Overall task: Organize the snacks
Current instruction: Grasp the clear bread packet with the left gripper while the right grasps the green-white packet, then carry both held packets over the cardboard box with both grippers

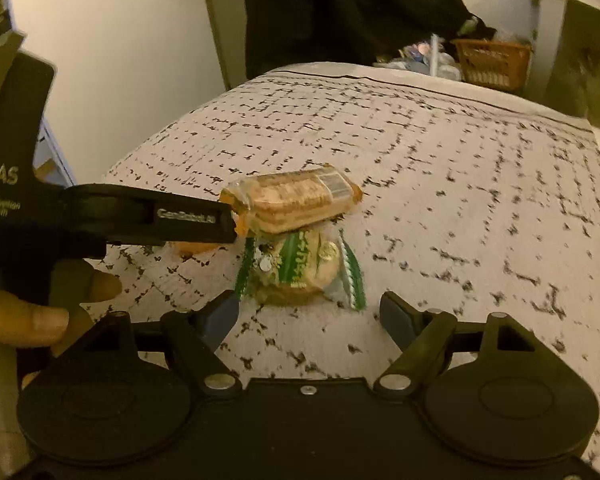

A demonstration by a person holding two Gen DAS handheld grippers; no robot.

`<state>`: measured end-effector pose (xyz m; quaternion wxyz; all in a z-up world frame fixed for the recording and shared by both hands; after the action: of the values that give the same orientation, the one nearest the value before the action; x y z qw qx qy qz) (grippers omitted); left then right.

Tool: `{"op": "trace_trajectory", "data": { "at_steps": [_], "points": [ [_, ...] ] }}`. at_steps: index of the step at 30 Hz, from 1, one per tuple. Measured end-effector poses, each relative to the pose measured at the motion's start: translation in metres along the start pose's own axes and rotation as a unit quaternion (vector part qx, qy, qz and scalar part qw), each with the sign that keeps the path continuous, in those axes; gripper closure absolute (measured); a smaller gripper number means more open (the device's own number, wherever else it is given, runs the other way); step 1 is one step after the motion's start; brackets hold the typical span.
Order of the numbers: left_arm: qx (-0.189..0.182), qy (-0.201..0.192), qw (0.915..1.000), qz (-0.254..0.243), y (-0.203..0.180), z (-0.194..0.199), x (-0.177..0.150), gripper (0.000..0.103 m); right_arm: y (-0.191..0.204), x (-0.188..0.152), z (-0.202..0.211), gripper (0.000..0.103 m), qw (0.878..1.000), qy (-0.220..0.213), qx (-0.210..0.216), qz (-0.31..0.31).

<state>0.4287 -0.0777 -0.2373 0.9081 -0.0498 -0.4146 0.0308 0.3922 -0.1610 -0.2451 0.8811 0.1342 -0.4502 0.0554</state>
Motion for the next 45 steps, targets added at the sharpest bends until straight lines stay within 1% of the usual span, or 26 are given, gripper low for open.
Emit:
{"op": "trace_trajectory", "data": {
  "at_steps": [2,5,6,8,10,11,14,15,16,18,19,20,21,23,25,28,31,39,45],
  "points": [
    [0.002,0.005,1.0,0.001,0.001,-0.005,-0.001,0.038,0.007,0.0,-0.006,0.019,1.0,-0.002,0.007,0.013],
    [0.007,0.001,0.9999,-0.01,0.002,-0.009,0.0,0.038,0.016,-0.001,-0.015,0.014,0.999,-0.006,0.002,0.043],
    [0.007,-0.001,0.9999,-0.012,0.003,-0.01,0.0,0.038,0.018,-0.001,-0.018,0.014,0.999,-0.008,-0.002,0.049],
    [0.01,-0.003,0.9998,-0.015,0.004,-0.011,-0.001,0.041,0.018,0.002,-0.021,0.014,0.999,-0.014,-0.007,0.05],
    [0.018,-0.006,0.9997,-0.014,0.006,-0.01,0.0,0.049,0.015,0.005,-0.024,0.014,0.998,-0.018,-0.018,0.055],
    [0.021,-0.006,0.9996,-0.015,0.006,-0.01,0.001,0.051,0.013,0.006,-0.026,0.014,0.998,-0.019,-0.022,0.058],
    [0.018,-0.005,0.9997,-0.016,0.009,-0.009,0.001,0.063,0.012,0.007,-0.032,0.013,0.997,-0.02,-0.027,0.075],
    [0.018,-0.003,0.9997,-0.013,0.01,-0.008,0.001,0.074,0.011,0.008,-0.035,0.013,0.996,-0.017,-0.029,0.078],
    [0.017,0.001,0.9998,-0.007,0.013,-0.008,0.002,0.08,0.011,0.008,-0.037,0.012,0.997,-0.015,-0.027,0.076],
    [0.011,0.009,0.9998,0.01,0.018,-0.006,0.003,0.082,0.009,0.008,-0.039,0.013,0.997,-0.012,-0.025,0.07],
    [0.011,0.011,0.9998,0.014,0.019,-0.005,0.004,0.084,0.009,0.008,-0.037,0.018,0.997,-0.012,-0.028,0.076],
    [0.012,0.012,0.9997,0.016,0.019,-0.004,0.004,0.084,0.009,0.008,-0.036,0.029,0.996,-0.011,-0.03,0.083],
    [0.014,0.012,0.9996,0.02,0.02,-0.002,0.004,0.084,0.008,0.009,-0.034,0.033,0.996,-0.009,-0.032,0.085],
    [0.012,0.016,0.9994,0.03,0.021,0.003,0.004,0.084,0.005,0.012,-0.03,0.046,0.997,-0.004,-0.032,0.072],
    [0.013,0.015,0.9993,0.031,0.02,0.009,0.004,0.084,0.001,0.015,-0.024,0.051,0.998,0.001,-0.029,0.051],
    [0.008,0.008,0.9994,0.033,0.018,0.023,0.006,0.084,-0.002,0.017,-0.014,0.052,0.998,0.003,-0.038,0.042],
    [0.01,0.004,0.9991,0.041,0.018,0.04,0.007,0.084,-0.001,0.021,-0.002,0.052,0.999,-0.002,-0.036,0.031],
    [-0.001,-0.022,0.9989,0.042,0.015,0.091,0.018,0.084,0.02,0.041,0.041,0.052,0.999,-0.043,-0.013,0.03],
    [-0.001,-0.045,0.998,0.044,0.024,0.129,0.031,0.084,0.044,0.058,0.069,0.052,0.996,-0.072,0.009,0.043]
  ]
}}
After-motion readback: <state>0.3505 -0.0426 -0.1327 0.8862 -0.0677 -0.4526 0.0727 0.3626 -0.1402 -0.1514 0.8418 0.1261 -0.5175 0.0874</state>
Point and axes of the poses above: each gripper's, at about its wrist camera, not at the fingertips, and z roughly against the way its jaws point, y to its left, x to its top, the point moved 9 cm from there along -z, roughly the way its jaws point, and after that the axes turned 8 degrees about -y, right-handed, at the moved point
